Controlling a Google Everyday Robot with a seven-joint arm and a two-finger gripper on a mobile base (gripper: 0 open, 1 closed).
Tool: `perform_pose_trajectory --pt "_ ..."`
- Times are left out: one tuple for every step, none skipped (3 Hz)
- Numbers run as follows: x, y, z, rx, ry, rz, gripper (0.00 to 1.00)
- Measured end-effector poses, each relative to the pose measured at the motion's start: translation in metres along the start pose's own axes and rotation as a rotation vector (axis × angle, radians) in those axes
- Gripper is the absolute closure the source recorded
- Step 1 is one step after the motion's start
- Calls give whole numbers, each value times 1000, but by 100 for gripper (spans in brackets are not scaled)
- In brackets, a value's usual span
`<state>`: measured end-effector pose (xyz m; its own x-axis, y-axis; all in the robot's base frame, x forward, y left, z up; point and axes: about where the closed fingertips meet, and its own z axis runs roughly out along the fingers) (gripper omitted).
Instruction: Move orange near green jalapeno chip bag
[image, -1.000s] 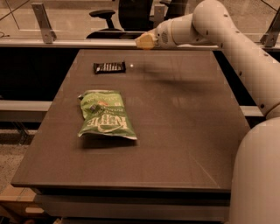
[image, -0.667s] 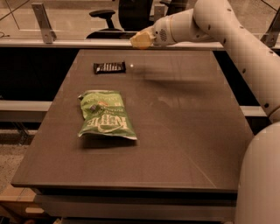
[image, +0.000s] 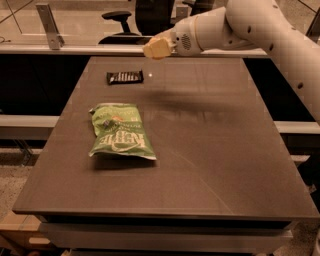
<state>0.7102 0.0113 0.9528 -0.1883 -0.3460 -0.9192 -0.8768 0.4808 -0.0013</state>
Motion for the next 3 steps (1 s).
perform_pose_trajectory --pt "5 24 -11 2 -17 2 100" --pt "17 40 -26 27 -41 11 100" --pt "30 52 -40 55 -57 24 100"
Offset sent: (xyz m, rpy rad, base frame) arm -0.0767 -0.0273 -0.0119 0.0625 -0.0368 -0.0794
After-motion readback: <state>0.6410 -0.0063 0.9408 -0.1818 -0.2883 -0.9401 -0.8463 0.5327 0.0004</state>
